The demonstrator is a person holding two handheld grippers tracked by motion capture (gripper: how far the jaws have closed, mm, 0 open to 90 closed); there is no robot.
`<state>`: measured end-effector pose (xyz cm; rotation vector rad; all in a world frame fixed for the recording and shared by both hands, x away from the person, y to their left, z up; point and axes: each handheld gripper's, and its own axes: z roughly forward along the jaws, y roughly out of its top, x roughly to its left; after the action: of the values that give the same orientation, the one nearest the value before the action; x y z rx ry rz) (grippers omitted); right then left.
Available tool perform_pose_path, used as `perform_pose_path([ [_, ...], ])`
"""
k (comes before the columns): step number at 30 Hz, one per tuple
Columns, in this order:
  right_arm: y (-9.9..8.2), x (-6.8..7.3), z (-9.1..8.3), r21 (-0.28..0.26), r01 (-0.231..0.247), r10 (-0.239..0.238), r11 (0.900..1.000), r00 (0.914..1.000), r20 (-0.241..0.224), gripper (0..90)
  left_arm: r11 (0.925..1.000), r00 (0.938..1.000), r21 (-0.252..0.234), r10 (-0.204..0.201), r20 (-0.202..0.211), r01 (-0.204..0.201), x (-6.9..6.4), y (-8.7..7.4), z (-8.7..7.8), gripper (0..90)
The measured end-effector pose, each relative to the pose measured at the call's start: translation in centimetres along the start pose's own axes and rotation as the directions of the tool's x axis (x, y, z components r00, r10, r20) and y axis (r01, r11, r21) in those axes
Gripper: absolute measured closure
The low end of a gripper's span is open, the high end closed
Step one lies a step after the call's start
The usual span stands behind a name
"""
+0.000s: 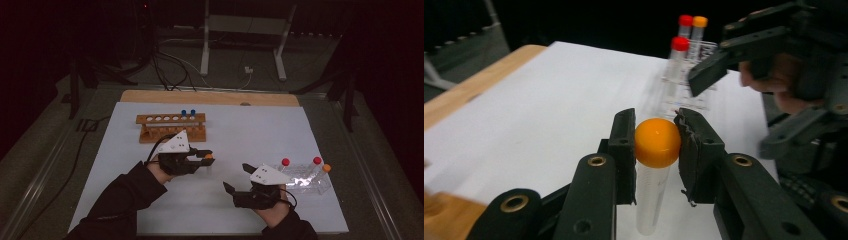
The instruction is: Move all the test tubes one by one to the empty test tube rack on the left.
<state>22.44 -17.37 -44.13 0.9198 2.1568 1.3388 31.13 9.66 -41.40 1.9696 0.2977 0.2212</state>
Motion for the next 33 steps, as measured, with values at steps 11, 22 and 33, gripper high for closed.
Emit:
perform_pose_path([
  [11,0.1,-0.1,-0.2,-0.004,-0.013,0.013,0.9999,0.9996,-0.024,0.0,0.9996,0.9933,0.021,-0.016,-0.115,0.018,2.7,0.3,-2.6,71.8],
  [22,0.1,-0.4,-0.7,-0.030,-0.024,0.022,0.9993,0.9987,-0.045,0.0,0.9989,0.9767,0.027,-0.032,-0.212,0.039,5.3,0.9,-4.5,71.8],
  [33,0.2,-0.4,-0.9,-0.036,-0.010,0.009,0.9993,0.9994,-0.034,0.0,0.9984,0.9469,-0.008,-0.055,-0.317,0.056,8.3,2.2,-5.7,71.8],
])
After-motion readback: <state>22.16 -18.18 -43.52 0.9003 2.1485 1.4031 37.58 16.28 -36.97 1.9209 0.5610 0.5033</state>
